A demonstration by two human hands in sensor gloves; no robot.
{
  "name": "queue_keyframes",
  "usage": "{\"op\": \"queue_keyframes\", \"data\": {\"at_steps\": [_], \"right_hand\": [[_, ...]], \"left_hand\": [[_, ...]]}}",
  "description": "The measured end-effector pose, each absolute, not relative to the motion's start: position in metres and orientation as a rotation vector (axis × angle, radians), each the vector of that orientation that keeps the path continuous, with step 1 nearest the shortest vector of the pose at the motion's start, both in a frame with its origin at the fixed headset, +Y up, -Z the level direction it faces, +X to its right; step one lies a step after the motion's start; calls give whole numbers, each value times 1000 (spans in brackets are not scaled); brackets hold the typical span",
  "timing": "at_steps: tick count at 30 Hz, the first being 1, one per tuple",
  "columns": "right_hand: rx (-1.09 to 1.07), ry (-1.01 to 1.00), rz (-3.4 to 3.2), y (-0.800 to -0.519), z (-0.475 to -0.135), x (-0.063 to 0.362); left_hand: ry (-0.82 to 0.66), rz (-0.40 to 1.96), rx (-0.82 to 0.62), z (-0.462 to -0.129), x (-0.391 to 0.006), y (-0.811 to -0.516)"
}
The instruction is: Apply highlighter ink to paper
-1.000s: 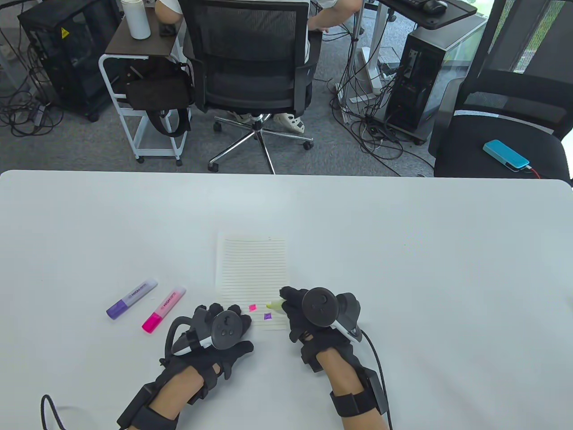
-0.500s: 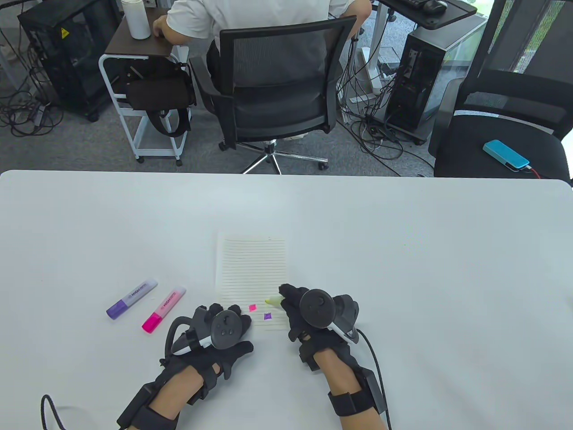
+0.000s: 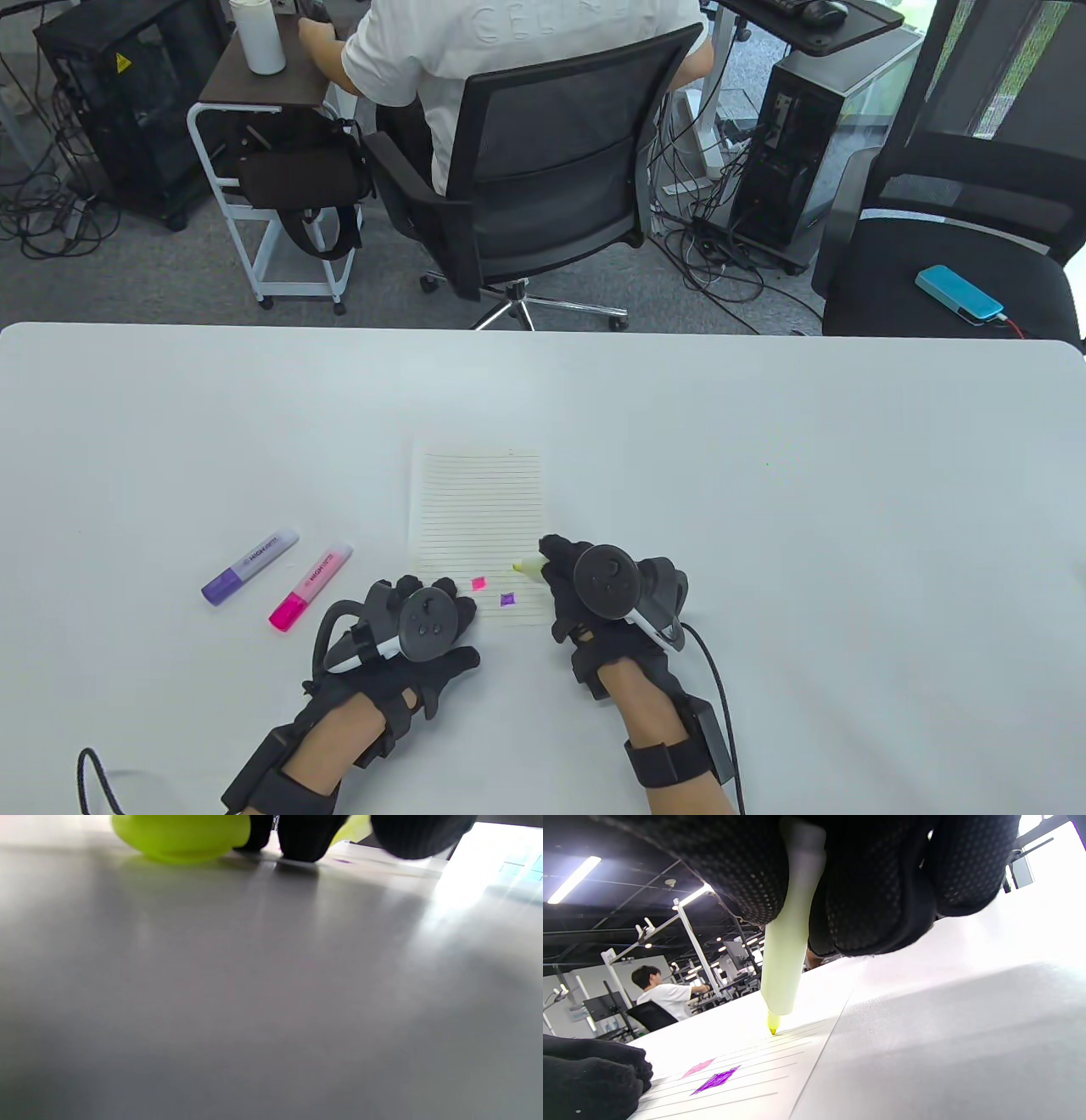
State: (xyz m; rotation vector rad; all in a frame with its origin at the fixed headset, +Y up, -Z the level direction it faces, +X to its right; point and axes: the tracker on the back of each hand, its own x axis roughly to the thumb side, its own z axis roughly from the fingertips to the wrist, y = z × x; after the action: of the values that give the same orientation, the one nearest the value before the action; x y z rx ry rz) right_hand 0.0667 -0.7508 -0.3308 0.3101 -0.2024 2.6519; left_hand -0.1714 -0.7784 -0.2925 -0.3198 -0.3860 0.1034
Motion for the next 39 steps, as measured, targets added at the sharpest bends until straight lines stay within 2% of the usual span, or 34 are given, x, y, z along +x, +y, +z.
{"op": "queue_keyframes", "data": {"at_steps": [26,39], "right_hand": [[338,-152,2603,-751,-328,64],[311,-191,2595,-749,-328,66]], "left_hand": [[-384,107,-326,-292,-171,-778],[-384,107,-326,-292,-171,-778]]}}
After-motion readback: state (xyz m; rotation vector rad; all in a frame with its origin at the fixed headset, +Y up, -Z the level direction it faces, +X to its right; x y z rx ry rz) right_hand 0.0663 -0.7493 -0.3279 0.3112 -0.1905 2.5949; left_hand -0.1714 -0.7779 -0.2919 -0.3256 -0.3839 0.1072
